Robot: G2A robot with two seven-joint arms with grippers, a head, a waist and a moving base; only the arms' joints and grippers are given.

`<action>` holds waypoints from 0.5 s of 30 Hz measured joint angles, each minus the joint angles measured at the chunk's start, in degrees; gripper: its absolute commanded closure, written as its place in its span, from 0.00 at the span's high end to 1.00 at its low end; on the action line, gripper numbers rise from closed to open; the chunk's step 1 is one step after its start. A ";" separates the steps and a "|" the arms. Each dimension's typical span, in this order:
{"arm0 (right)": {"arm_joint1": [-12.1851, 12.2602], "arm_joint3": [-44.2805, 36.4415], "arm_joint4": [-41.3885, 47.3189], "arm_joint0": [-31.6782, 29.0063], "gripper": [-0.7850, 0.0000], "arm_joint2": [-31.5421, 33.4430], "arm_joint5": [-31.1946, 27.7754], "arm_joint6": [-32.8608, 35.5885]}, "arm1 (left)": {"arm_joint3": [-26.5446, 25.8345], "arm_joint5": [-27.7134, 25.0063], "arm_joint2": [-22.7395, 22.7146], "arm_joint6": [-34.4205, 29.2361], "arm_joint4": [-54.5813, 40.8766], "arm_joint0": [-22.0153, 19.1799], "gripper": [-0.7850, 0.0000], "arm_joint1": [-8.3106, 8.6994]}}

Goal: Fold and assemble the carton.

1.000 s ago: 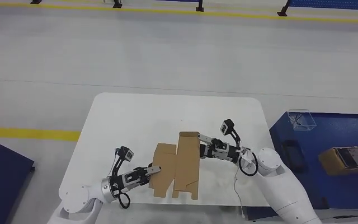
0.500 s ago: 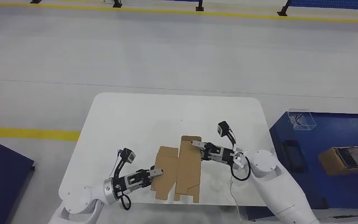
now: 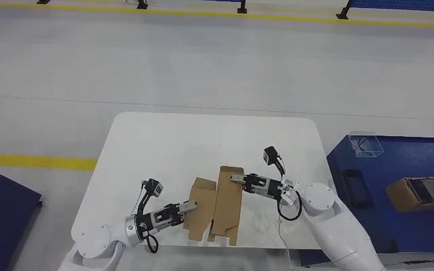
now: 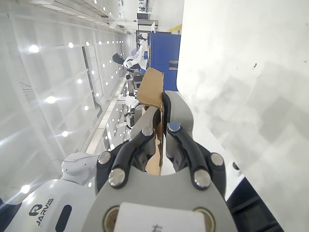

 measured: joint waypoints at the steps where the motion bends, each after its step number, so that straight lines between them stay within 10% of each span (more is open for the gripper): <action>1: 0.11 -0.63 -1.24 -0.26 0.00 0.43 -0.70 -0.68 | 0.00 0.00 0.00 0.00 0.00 0.00 1.00 0.00; 15: 1.12 -12.04 -18.09 -7.04 0.00 4.45 -14.22 -9.77 | -8.22 -16.54 0.82 20.57 21.22 5.33 1.00 -0.42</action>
